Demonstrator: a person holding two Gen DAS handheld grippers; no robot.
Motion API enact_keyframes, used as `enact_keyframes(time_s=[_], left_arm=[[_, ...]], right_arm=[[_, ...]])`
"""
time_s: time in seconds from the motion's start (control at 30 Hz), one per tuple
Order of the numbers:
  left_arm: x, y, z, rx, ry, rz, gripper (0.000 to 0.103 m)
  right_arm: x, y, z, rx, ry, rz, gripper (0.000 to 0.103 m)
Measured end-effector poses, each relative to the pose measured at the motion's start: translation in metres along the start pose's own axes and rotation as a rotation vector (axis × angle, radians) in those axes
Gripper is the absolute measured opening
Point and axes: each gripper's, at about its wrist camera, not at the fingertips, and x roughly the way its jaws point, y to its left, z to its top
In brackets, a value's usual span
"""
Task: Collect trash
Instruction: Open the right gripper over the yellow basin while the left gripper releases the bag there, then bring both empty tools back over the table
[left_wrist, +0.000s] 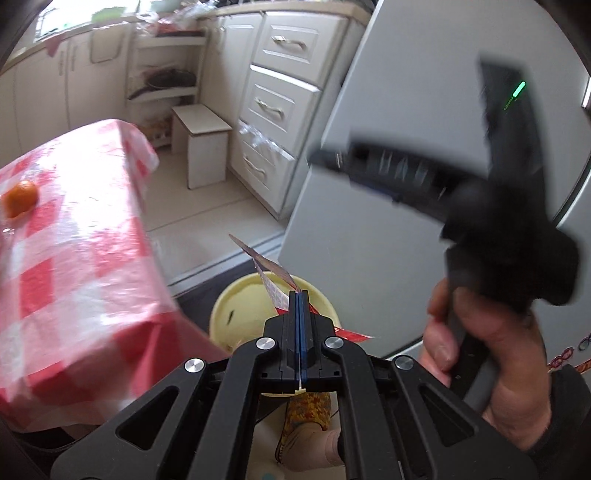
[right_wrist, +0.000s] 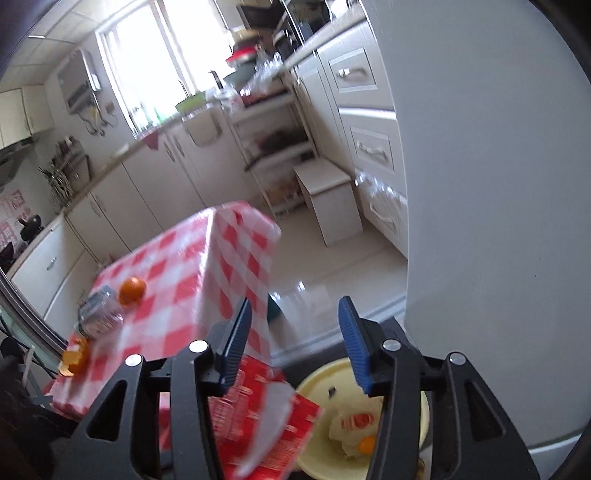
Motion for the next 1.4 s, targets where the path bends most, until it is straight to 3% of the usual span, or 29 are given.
enact_keyframes(time_s=[0.13,0.27,0.33,0.63,0.87,1.17,1.4], left_arm=[[0.030,-0.004,0.002,-0.008,0.059,0.013,0.005],[0.039,-0.002,0.000,-0.032,0.078,0.027,0.027],[0.035,0.000,0.000,-0.028,0.066,0.045,0.033],[-0.018,0.017,-0.009,0.002,-0.011,0.228,0.056],[-0.068,0.053,-0.020,-0.067,-0.072,0.334,0.075],[-0.094,0.117,-0.038,-0.228,-0.097,0.415,0.083],[-0.107,0.159,-0.051,-0.365,-0.122,0.454,0.087]], right_arm=[[-0.002,0.001,0.008,0.030,-0.074,0.018,0.051],[-0.003,-0.004,0.009,0.058,-0.096,0.019,0.053],[0.001,-0.005,0.010,0.066,-0.090,0.021,0.054],[0.004,0.019,0.007,0.003,-0.070,0.053,0.064],[0.007,0.054,-0.001,-0.098,-0.049,0.074,0.076],[0.018,0.094,-0.017,-0.191,-0.029,0.085,0.094],[0.029,0.127,-0.031,-0.296,-0.019,0.094,0.096]])
